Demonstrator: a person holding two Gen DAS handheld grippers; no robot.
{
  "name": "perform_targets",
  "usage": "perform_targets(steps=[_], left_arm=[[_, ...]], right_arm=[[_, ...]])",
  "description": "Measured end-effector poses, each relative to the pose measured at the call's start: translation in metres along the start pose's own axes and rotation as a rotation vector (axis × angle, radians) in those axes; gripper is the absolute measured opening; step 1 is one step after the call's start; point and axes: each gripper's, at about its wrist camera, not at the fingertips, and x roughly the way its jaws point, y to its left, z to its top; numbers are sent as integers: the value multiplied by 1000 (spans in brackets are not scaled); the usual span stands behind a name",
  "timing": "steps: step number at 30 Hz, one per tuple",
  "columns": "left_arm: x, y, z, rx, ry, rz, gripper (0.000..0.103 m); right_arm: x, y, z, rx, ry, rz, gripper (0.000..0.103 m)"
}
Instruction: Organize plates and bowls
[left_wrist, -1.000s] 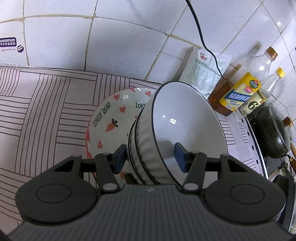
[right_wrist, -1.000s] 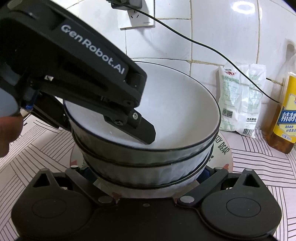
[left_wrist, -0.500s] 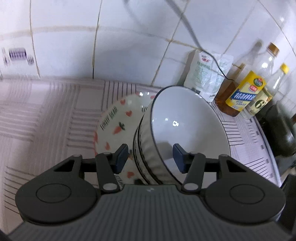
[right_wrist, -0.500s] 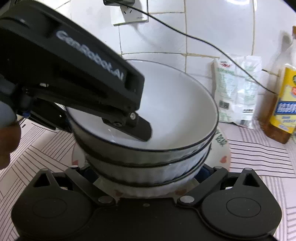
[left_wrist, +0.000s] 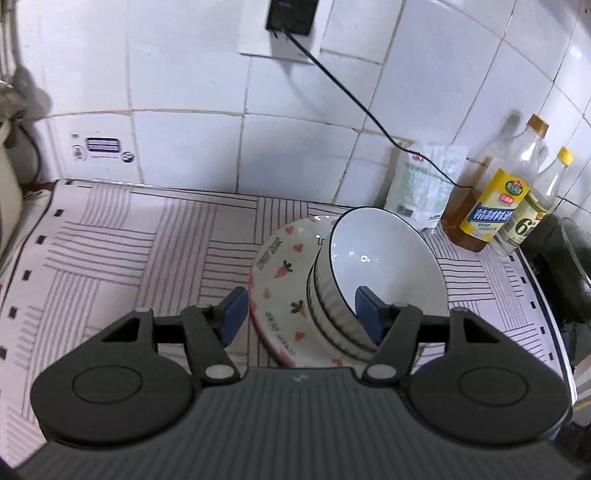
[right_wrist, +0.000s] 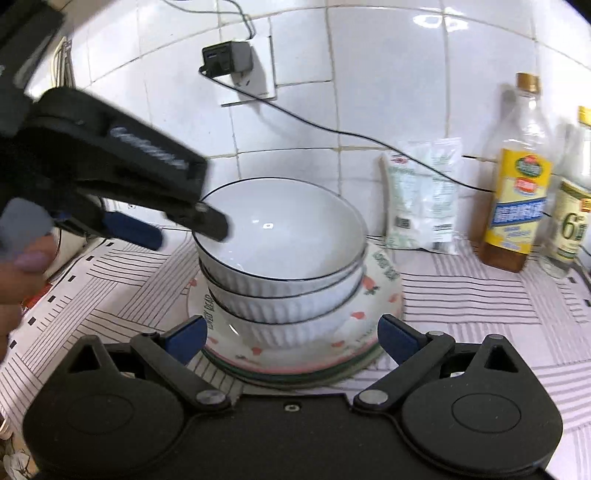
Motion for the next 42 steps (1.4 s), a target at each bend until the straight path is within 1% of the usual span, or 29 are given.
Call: perform_targets(steps=[2, 4, 7, 10, 12, 13, 14, 16, 20, 22, 25, 27, 29, 31, 38, 42], left_arm=[[-14, 3, -3, -8, -5, 17, 66], [-30, 5, -6, -12, -16, 32, 68], [-54, 7, -9, -11, -34, 49, 72], [-77, 9, -11, -22, -40, 58, 75], [-89, 10, -12, -24, -45, 62, 80], [-96, 10, -13, -18, -49, 68, 87], [-103, 10, -14, -11, -53, 80, 92], [-113, 9, -16, 4, -49, 108, 97], [-133, 8, -19, 20, -34, 153, 97], [-143, 9, -22, 18, -32, 180, 97], [-152, 10, -25, 1, 13, 239, 98], [-158, 12, -28, -2, 40, 252, 98], [-164, 14, -32, -3, 36, 253, 98], [-168, 14, -36, -7, 31, 258, 98], [-188, 3, -45, 21, -2, 251, 98], [-195, -4, -48, 41, -6, 261, 98]], right_arm=[[-10, -4, 3, 21, 8, -9, 100], [-22, -6, 8, 33, 12, 3, 100], [-46, -6, 17, 30, -28, -18, 100], [-65, -2, 26, 19, -26, -18, 100], [-73, -1, 32, 17, 3, -39, 100], [-76, 1, 35, 9, 22, -46, 101], [-77, 3, 37, 1, 42, -64, 100], [-84, 8, 42, -14, 72, -108, 101], [-94, 17, 52, -15, 164, -206, 101], [-102, 19, 56, -14, 186, -241, 101], [-116, 18, 60, -4, 194, -267, 101], [-124, 13, 62, 44, 208, -249, 101], [-134, 7, 63, 91, 219, -208, 101], [-141, 4, 62, 119, 219, -187, 101], [-166, 6, 61, 90, 212, -207, 101], [-177, 8, 62, 75, 212, -237, 101]])
